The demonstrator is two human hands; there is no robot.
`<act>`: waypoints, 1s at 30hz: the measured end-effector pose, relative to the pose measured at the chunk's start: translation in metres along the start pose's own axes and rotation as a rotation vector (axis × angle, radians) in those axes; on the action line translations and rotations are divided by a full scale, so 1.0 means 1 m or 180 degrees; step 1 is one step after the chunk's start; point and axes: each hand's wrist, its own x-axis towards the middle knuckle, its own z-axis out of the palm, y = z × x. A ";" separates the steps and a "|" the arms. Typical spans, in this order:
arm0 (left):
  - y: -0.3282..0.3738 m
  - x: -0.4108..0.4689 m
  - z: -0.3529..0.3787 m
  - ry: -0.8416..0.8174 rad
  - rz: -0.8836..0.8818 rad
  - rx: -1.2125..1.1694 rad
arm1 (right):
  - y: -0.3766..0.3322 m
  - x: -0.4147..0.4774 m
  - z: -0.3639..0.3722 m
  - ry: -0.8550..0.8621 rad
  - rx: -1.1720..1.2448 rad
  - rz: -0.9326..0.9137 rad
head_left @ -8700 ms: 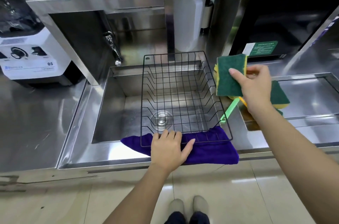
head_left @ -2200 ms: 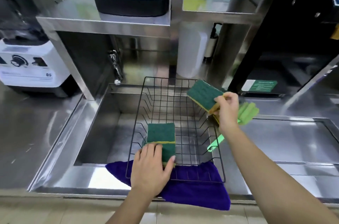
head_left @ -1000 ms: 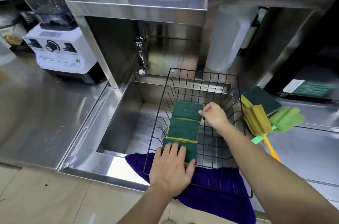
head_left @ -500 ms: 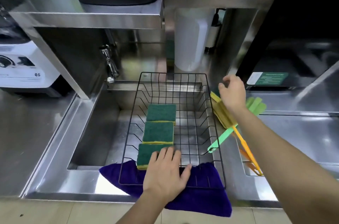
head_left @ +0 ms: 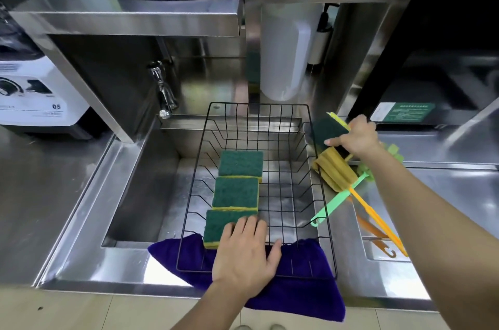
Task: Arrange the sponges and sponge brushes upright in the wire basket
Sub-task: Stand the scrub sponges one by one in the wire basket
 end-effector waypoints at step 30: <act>-0.001 0.001 0.002 0.0044 -0.0004 -0.0026 | -0.090 -0.012 0.072 -0.1467 0.2715 -0.0064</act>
